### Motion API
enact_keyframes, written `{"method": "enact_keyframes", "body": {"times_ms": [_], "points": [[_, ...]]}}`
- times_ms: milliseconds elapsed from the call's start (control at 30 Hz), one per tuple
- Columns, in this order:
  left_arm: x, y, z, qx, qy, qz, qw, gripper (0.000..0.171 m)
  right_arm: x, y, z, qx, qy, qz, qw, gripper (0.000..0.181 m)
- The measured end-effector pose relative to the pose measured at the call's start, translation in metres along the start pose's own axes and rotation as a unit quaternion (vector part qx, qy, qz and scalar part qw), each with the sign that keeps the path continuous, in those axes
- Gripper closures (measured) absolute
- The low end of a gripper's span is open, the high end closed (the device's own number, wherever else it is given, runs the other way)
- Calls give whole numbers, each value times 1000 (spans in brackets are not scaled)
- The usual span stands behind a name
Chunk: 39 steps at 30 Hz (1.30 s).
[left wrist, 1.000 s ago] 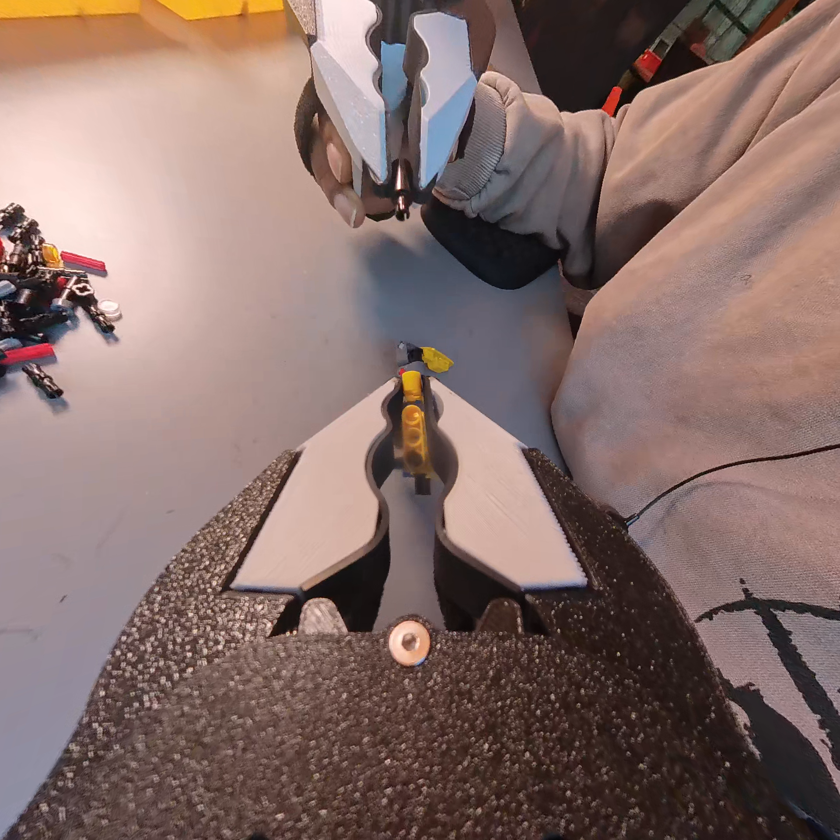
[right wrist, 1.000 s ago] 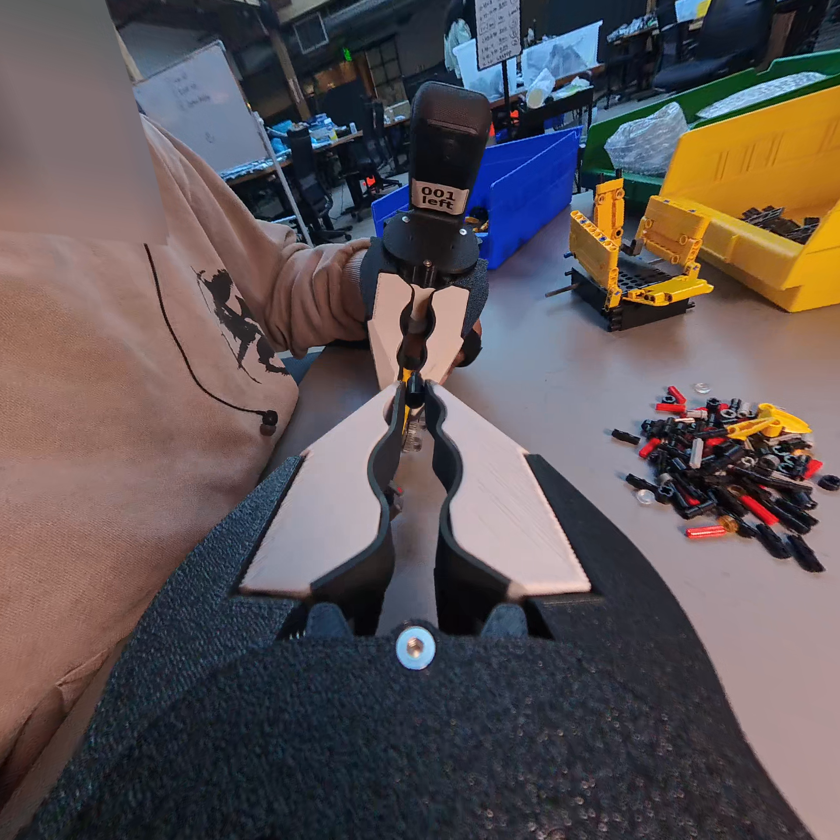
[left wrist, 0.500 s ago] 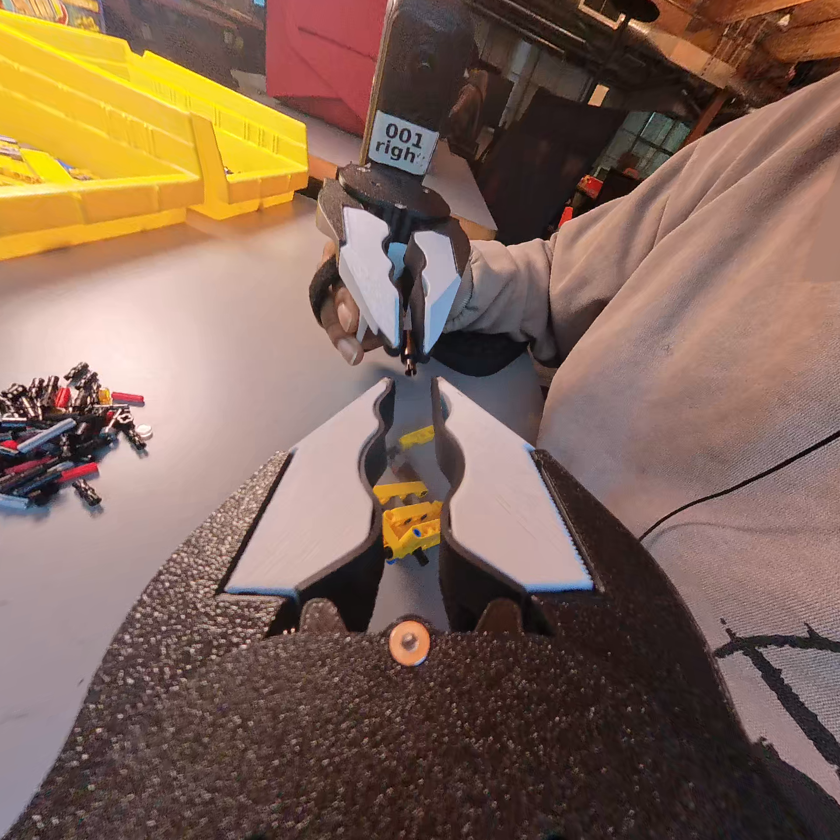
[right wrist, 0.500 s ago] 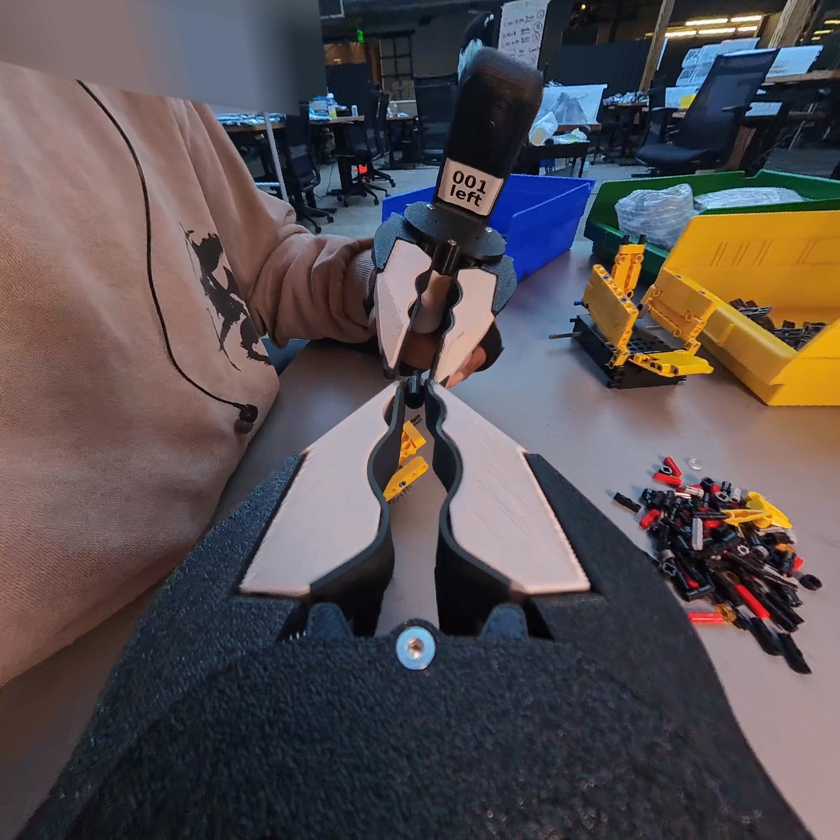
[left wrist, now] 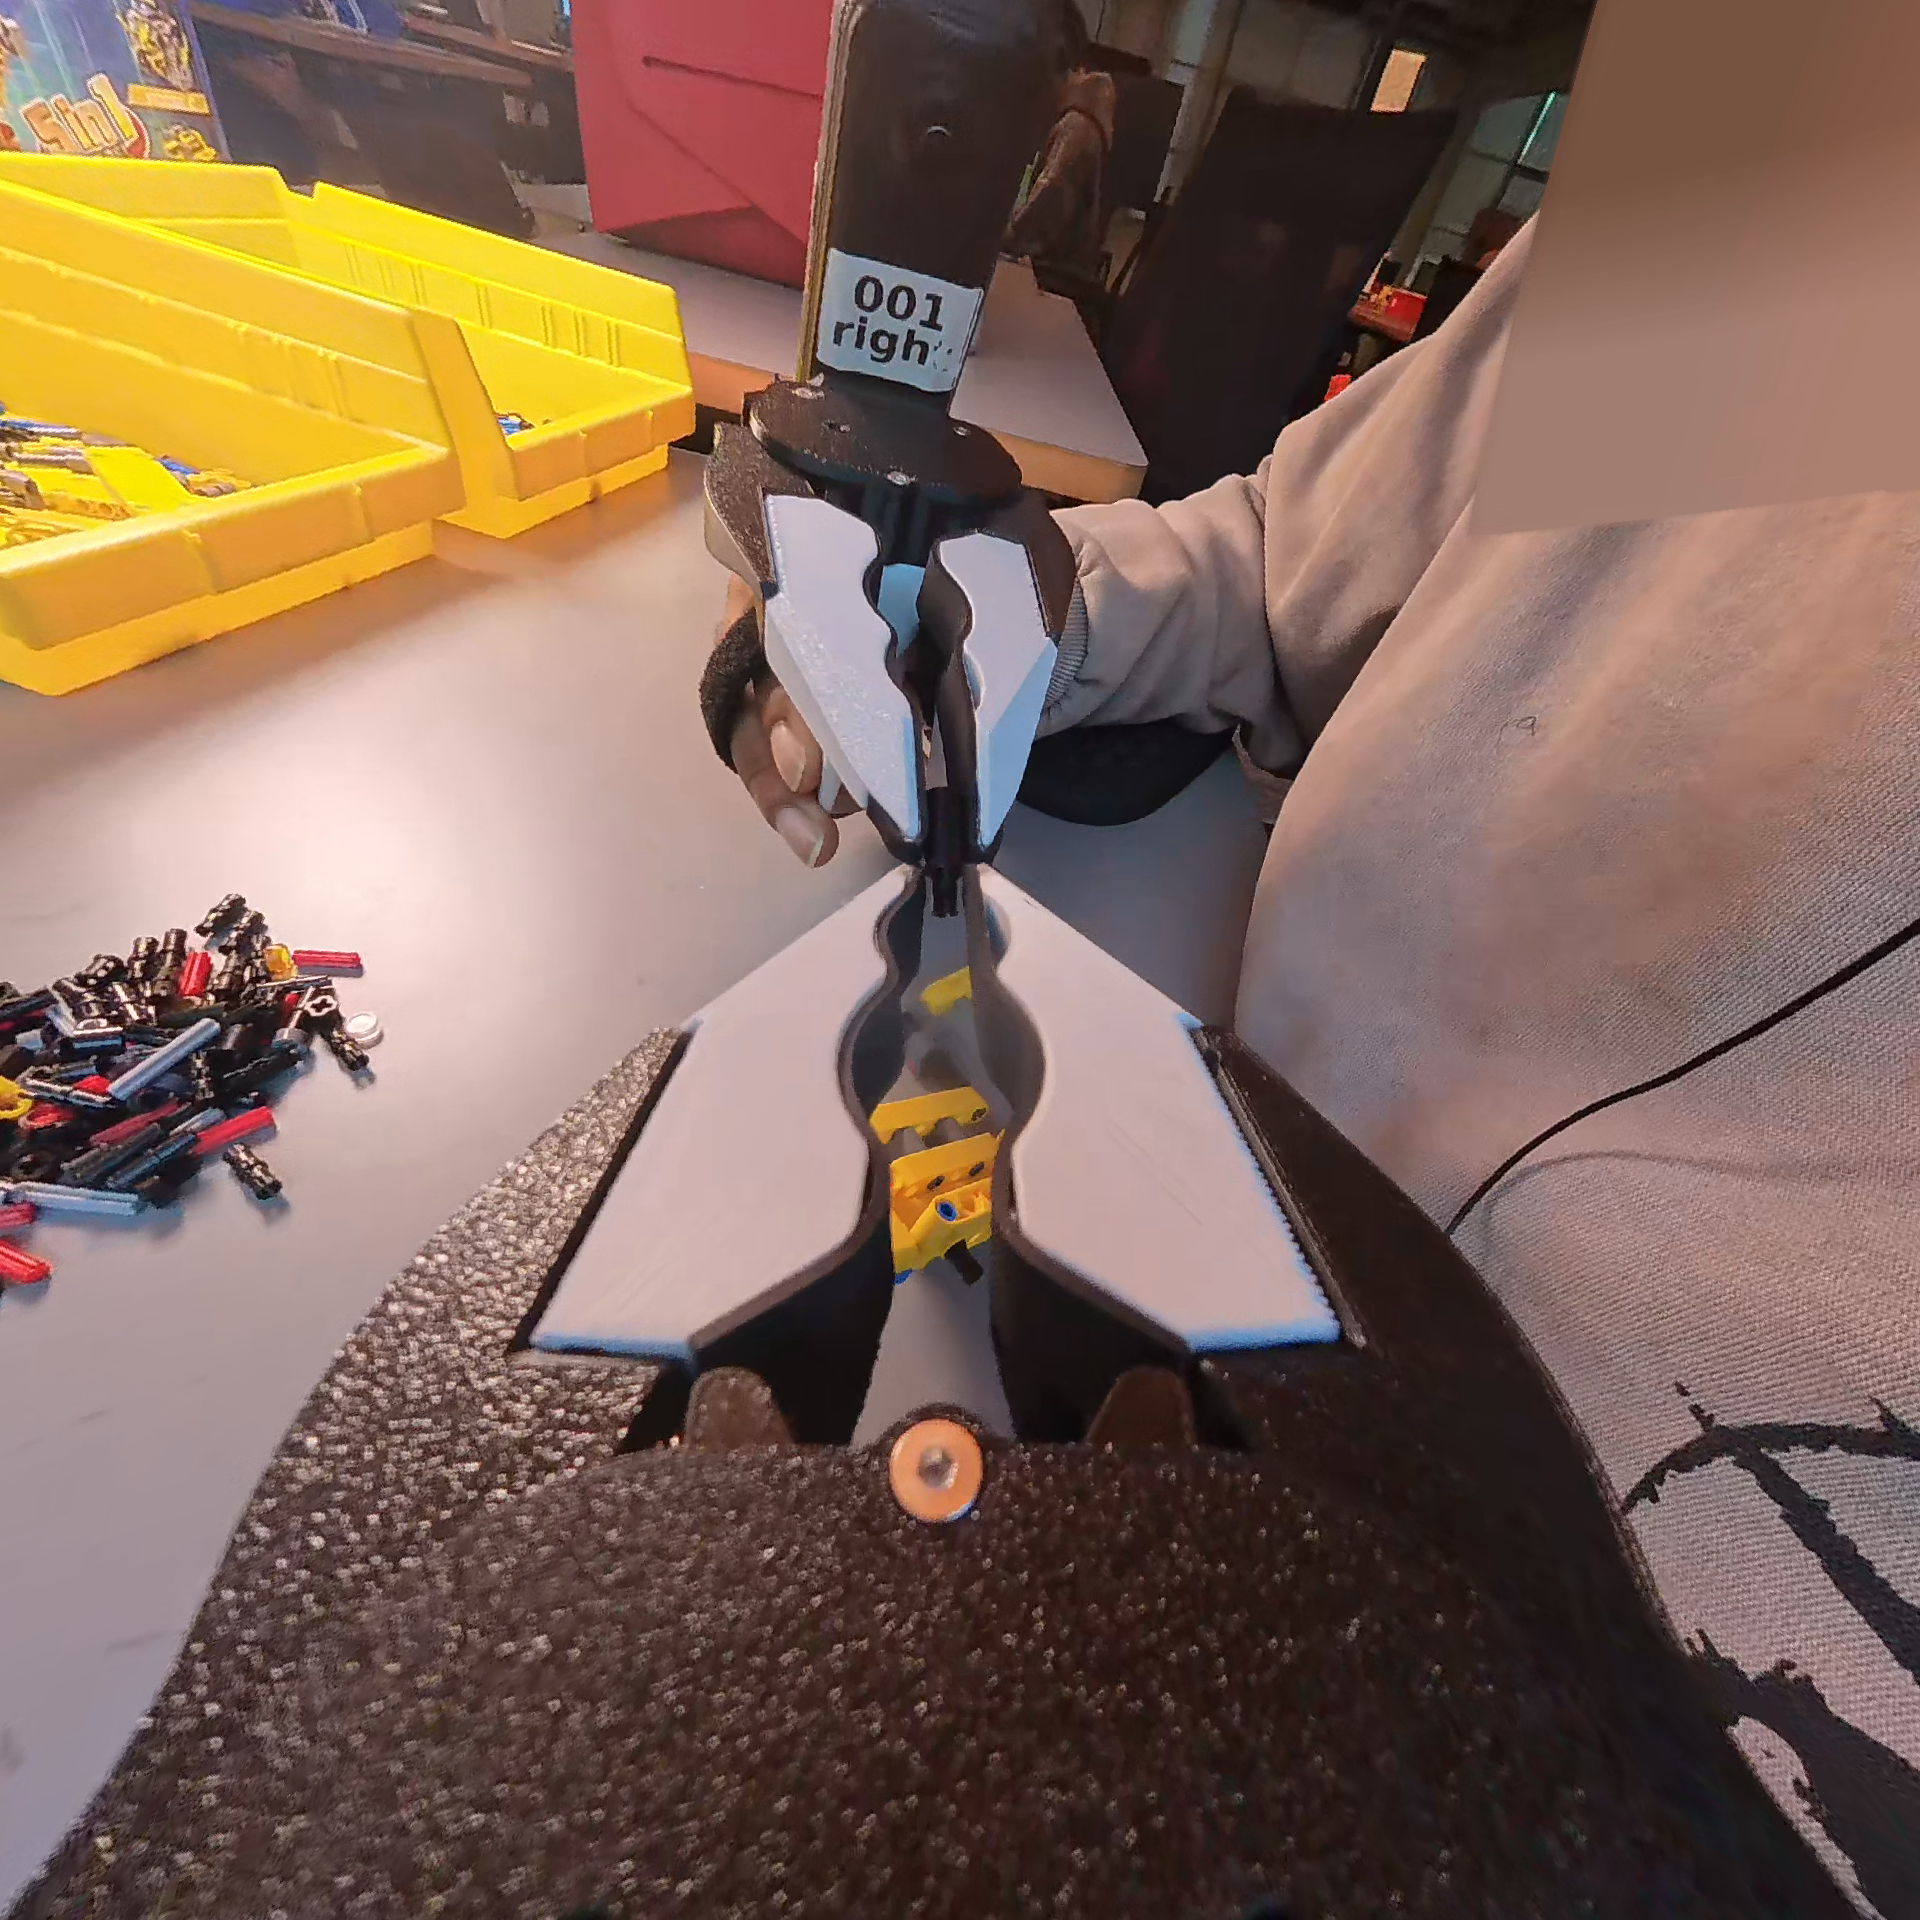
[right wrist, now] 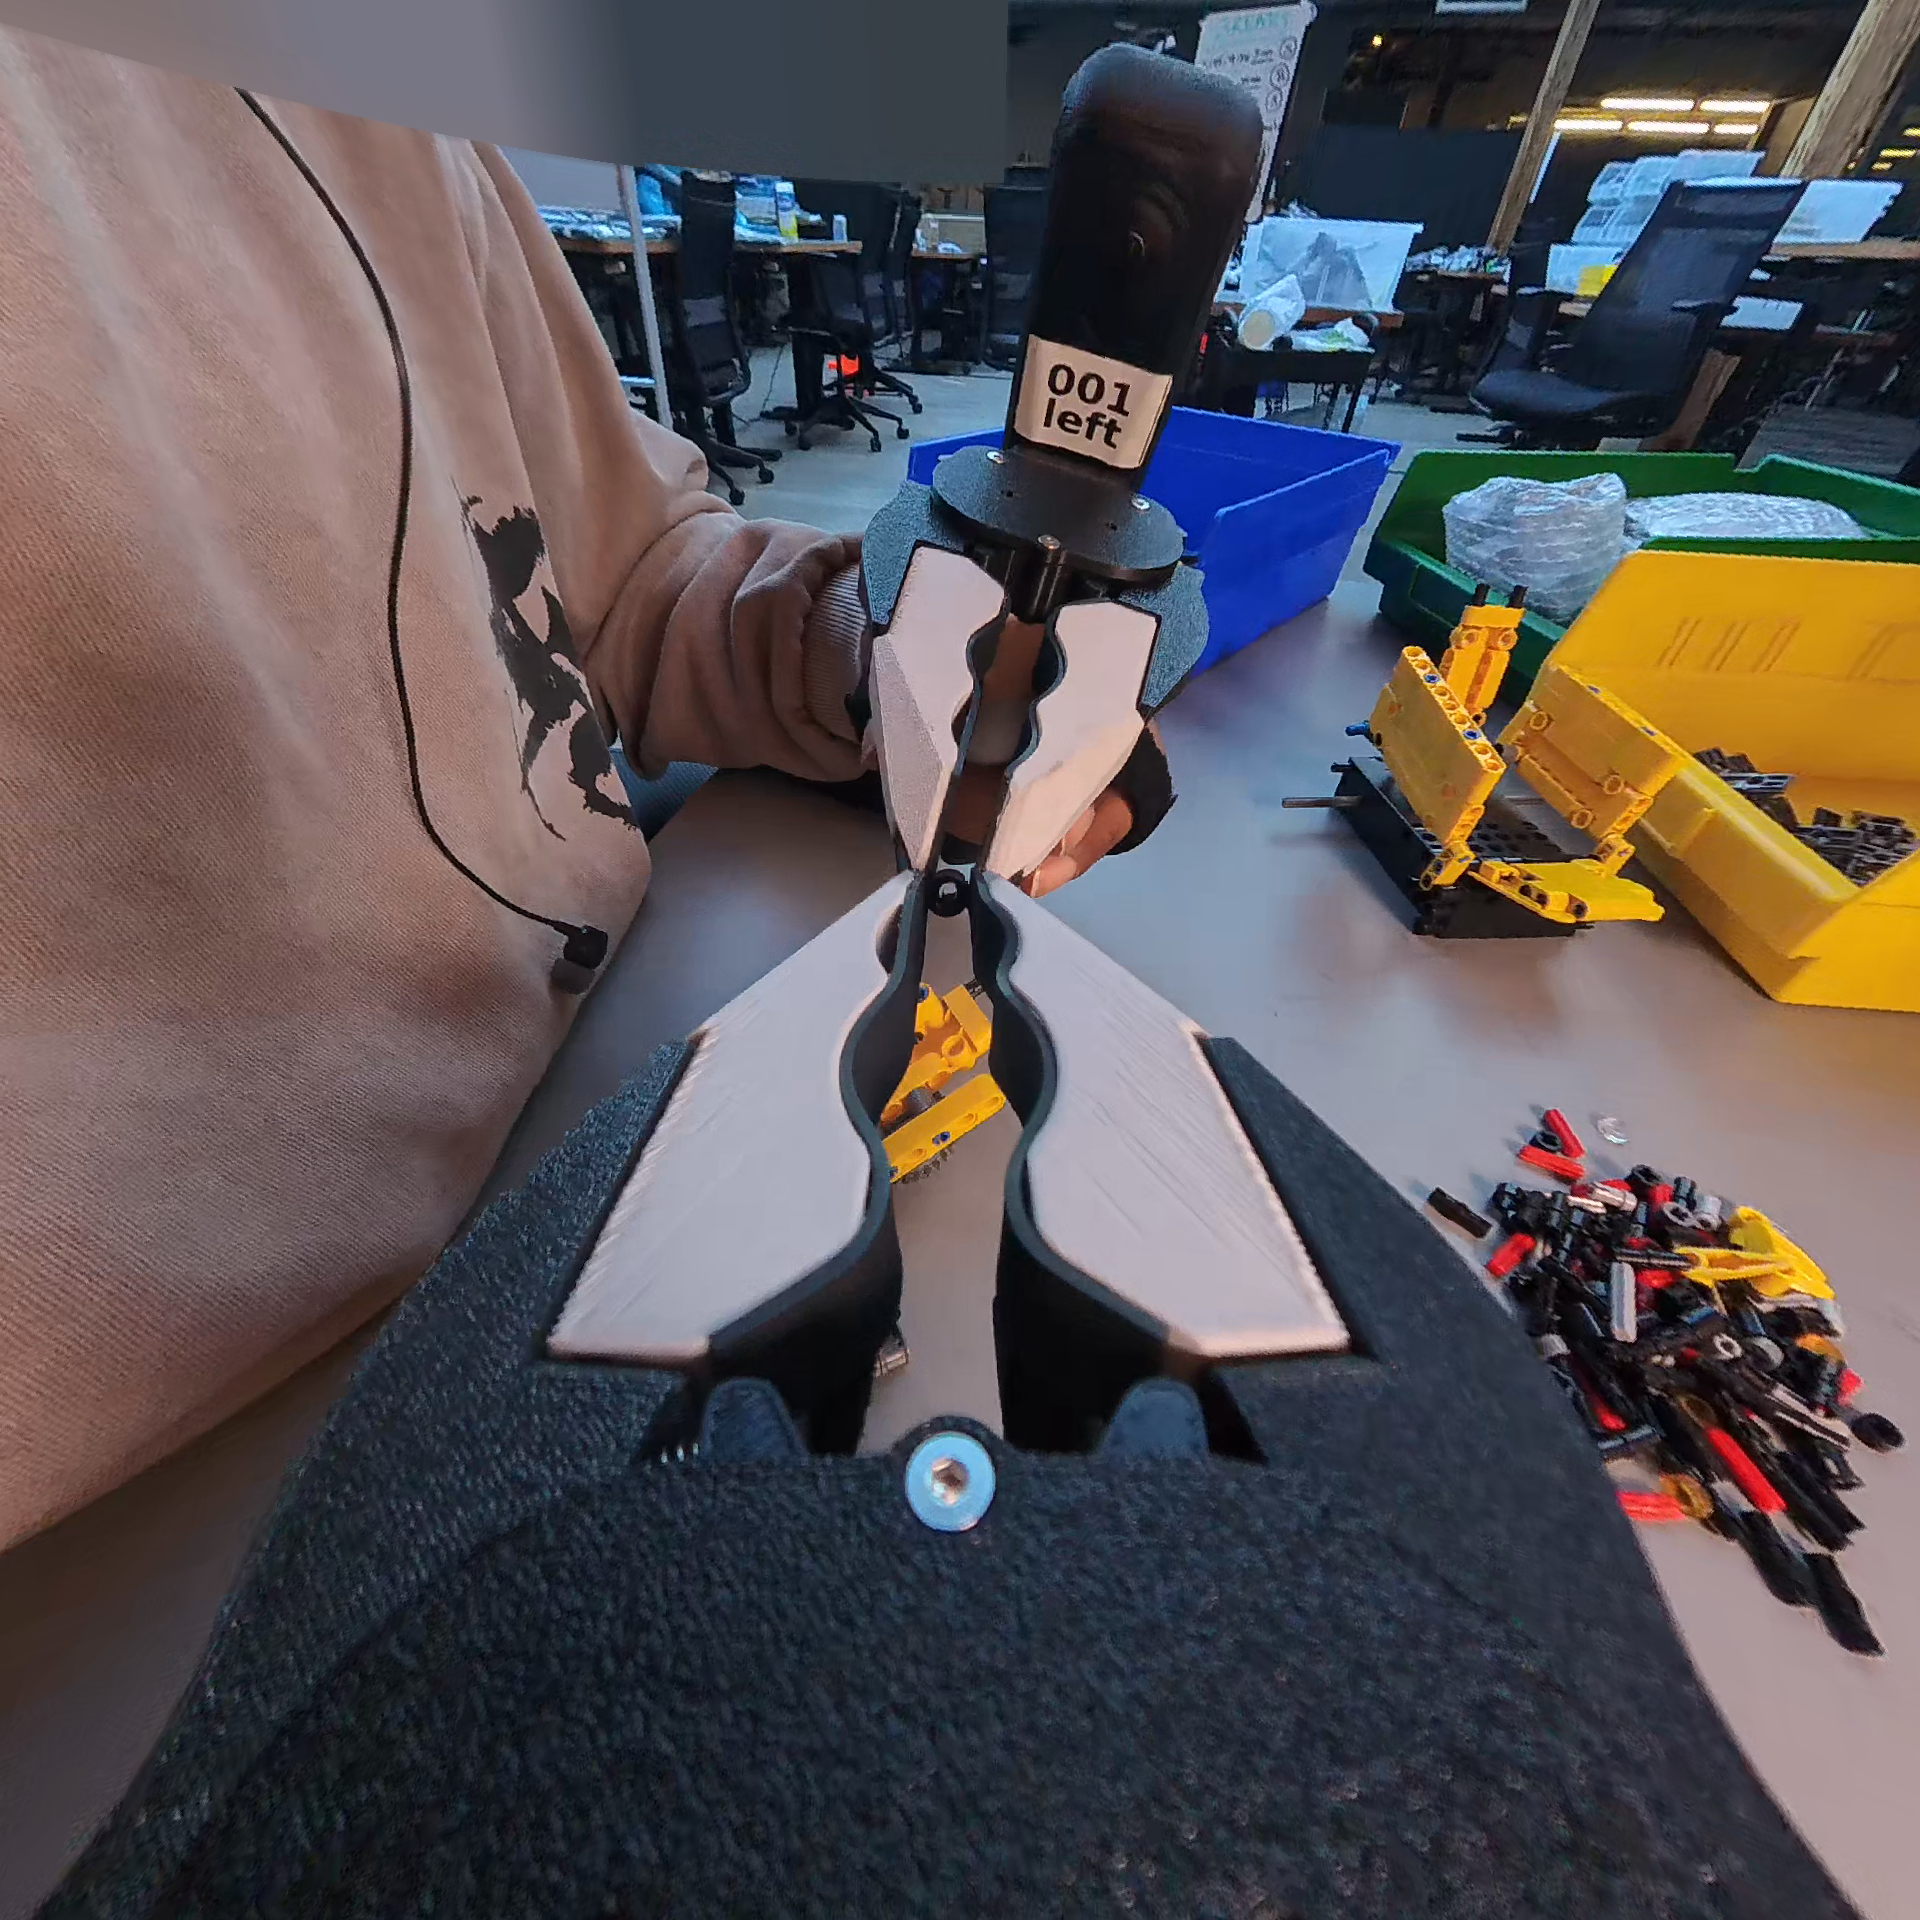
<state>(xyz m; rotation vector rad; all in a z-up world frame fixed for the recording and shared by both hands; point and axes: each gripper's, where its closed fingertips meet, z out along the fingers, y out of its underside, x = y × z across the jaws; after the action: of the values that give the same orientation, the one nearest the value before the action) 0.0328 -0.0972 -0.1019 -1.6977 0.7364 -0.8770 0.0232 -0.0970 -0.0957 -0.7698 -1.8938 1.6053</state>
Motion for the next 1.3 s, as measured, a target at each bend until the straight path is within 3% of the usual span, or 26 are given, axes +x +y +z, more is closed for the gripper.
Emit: {"method": "enact_keyframes", "body": {"times_ms": [1067, 1300], "points": [[3, 7, 1, -36, 3, 5, 999, 167, -3, 1, 4, 26, -23, 34, 999, 174], [1, 8, -1, -42, 3, -26, 999, 169, -2, 1, 5, 30, -30, 58, 997, 175]]}}
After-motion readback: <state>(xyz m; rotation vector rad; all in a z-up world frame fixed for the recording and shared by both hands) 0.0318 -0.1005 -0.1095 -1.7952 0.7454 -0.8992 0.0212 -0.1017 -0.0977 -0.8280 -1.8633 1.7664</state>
